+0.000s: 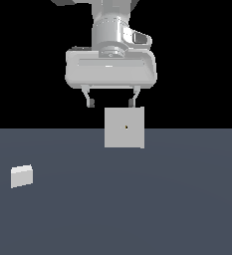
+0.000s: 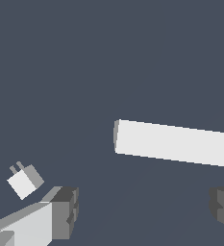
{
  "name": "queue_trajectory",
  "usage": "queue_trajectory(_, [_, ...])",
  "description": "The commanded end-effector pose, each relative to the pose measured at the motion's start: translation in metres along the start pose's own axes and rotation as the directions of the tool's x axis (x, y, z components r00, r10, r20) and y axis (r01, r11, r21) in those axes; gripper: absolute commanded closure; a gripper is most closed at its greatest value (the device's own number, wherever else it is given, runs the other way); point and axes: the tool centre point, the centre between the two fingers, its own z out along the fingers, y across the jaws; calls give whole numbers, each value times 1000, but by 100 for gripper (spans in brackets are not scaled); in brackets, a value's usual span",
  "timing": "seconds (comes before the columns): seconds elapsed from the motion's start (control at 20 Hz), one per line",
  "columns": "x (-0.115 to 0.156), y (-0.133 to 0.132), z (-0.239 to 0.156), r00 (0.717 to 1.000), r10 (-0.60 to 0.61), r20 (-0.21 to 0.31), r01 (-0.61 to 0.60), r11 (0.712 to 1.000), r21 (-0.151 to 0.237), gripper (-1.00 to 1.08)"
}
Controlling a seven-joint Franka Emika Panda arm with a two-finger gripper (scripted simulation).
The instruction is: Plug the charger into the wall socket.
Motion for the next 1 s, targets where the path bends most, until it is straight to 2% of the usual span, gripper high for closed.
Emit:
queue_trajectory(0.0, [-1,-7,3,1000,-23,-13,23,1000,4,-92])
queue_trajectory(0.45, [-8,-46,24,982,-163,-96,166,986,21,-92])
queue_trajectory(0.7, [-15,-74,40,952,-262,-158,269,963,26,-92])
queue_trajectory(0.95, [-25,-102,55,908,-355,-220,369,929,25,-92])
